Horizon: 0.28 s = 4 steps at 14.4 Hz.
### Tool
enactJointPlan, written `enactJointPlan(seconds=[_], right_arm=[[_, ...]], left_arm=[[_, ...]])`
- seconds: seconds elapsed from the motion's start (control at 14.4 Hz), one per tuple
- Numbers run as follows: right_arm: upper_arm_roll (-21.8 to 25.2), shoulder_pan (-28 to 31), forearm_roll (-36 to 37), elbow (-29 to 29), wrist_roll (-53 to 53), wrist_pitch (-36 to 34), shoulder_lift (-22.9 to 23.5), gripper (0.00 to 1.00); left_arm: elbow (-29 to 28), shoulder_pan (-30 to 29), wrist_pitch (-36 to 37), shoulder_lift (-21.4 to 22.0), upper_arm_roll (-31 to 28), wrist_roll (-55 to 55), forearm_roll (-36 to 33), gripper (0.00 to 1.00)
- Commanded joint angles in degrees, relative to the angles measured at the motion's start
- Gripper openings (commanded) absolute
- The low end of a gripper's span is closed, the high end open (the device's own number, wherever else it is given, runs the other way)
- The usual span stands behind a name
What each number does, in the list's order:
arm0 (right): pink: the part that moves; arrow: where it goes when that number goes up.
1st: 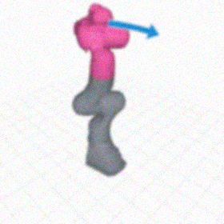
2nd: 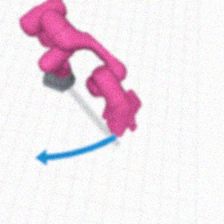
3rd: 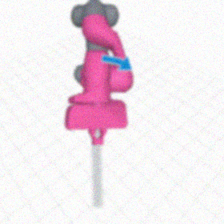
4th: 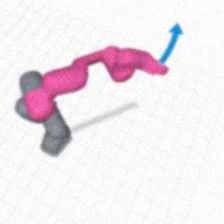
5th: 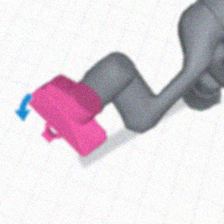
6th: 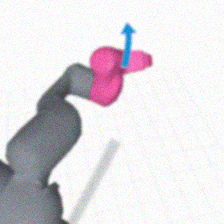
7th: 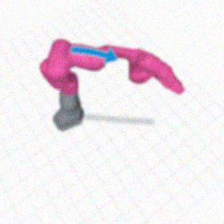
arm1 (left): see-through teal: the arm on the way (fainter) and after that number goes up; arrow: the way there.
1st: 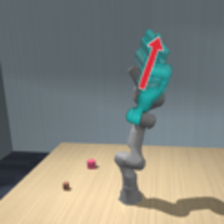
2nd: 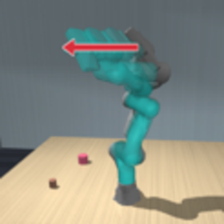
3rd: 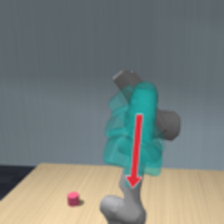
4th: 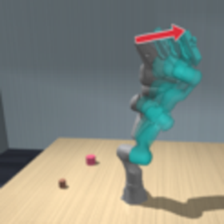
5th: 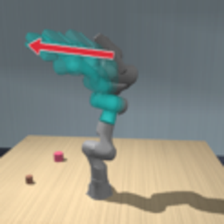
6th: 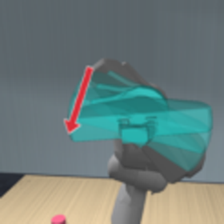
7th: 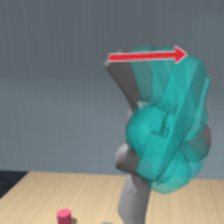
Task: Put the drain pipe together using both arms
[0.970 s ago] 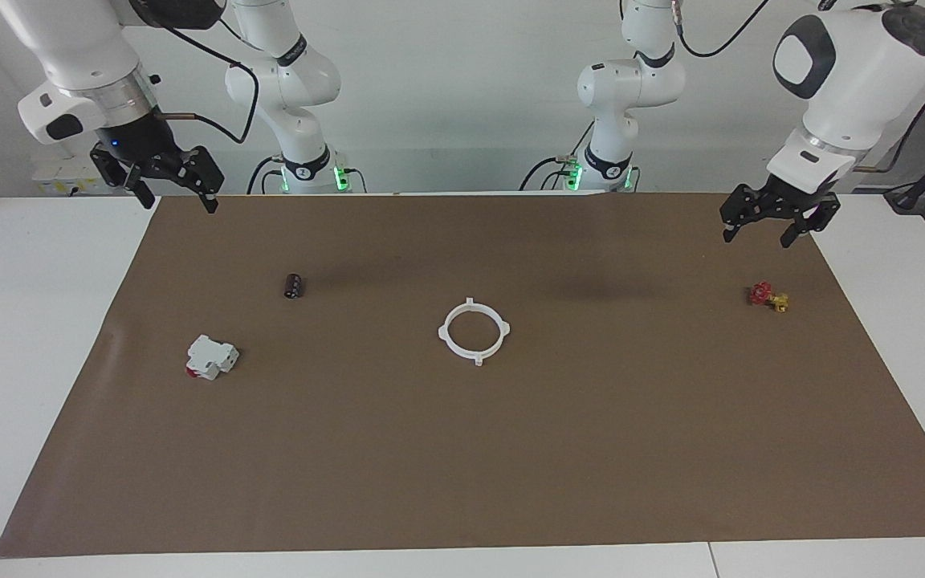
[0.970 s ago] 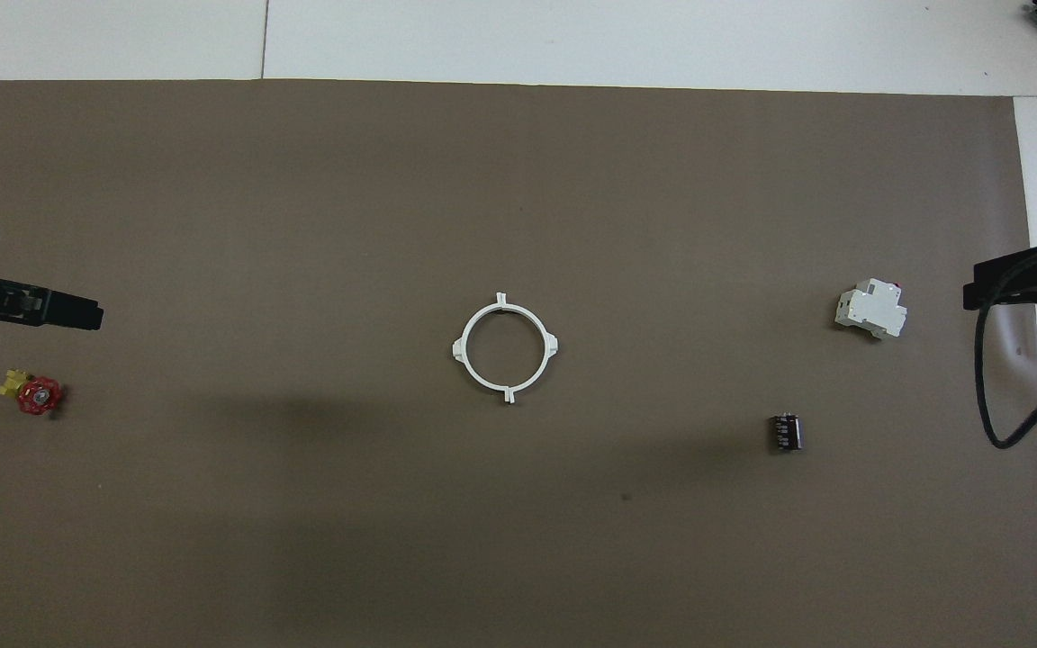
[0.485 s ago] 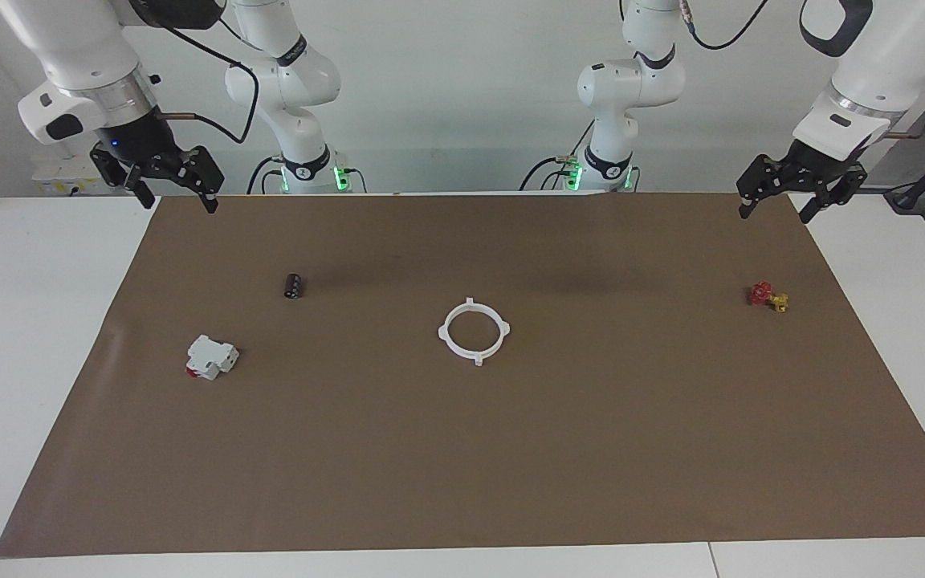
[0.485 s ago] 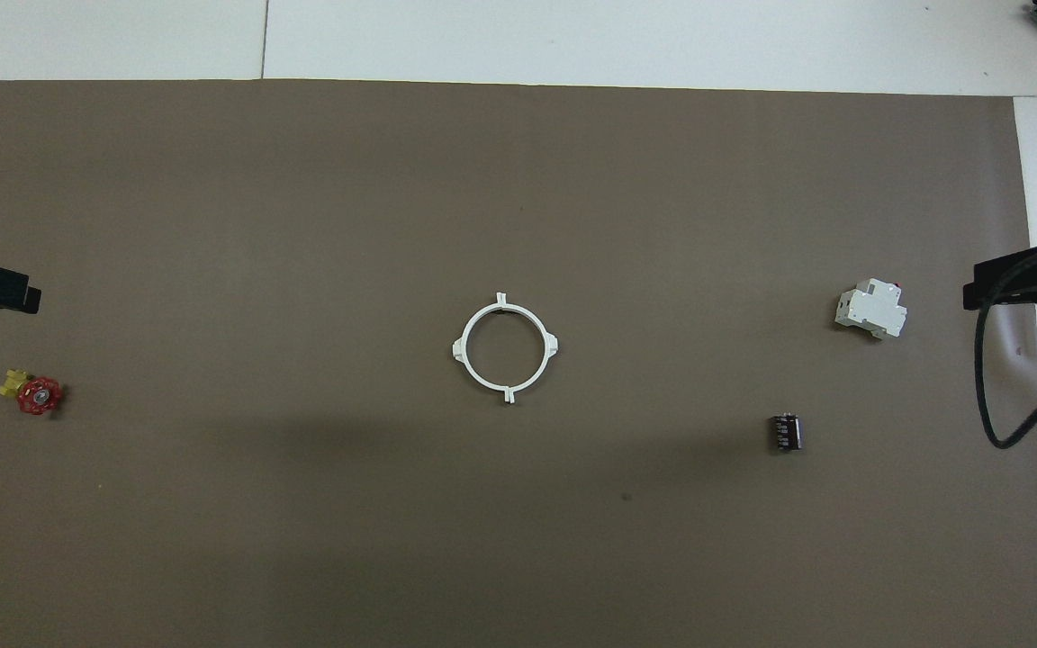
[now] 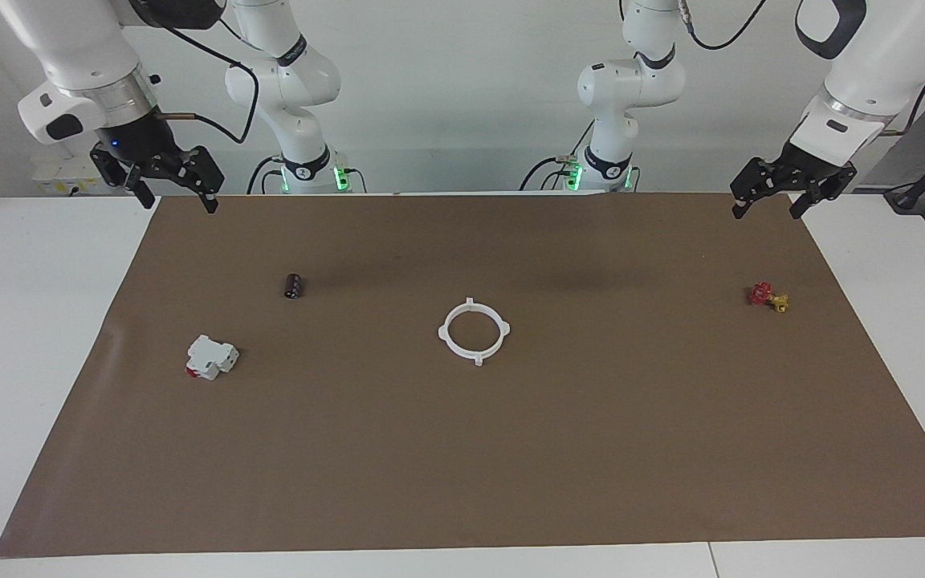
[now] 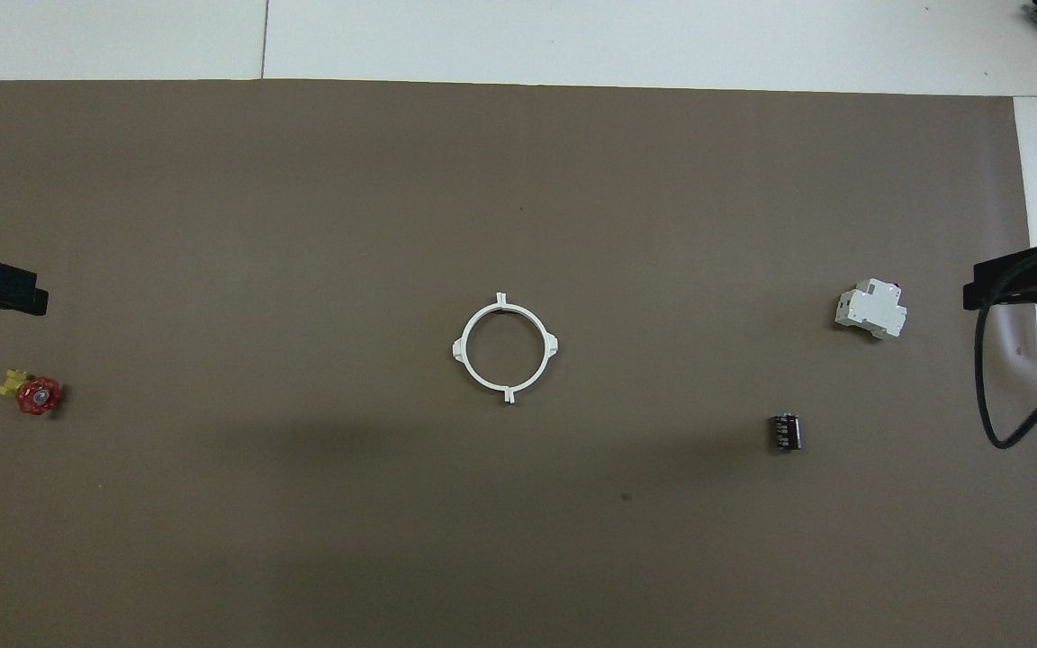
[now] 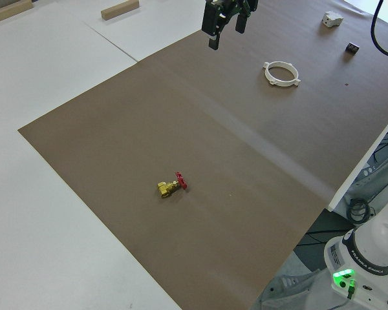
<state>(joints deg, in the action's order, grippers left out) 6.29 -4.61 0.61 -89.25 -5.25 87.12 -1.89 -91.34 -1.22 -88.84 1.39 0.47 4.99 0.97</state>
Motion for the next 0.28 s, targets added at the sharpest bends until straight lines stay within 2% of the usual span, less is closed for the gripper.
enactJointPlan(seconds=[0.0, 0.21], right_arm=[[-0.4, 0.3, 0.9, -0.8, 1.2, 0.1, -0.7, 1.00], [-0.4, 0.3, 0.9, -0.8, 1.2, 0.1, -0.7, 1.00]], left_arm=[[-0.7, -0.1, 0.4, 0.7, 0.1, -0.6, 0.8, 1.00], [-0.7, -0.2, 0.3, 0.7, 0.1, -0.4, 0.8, 1.00]])
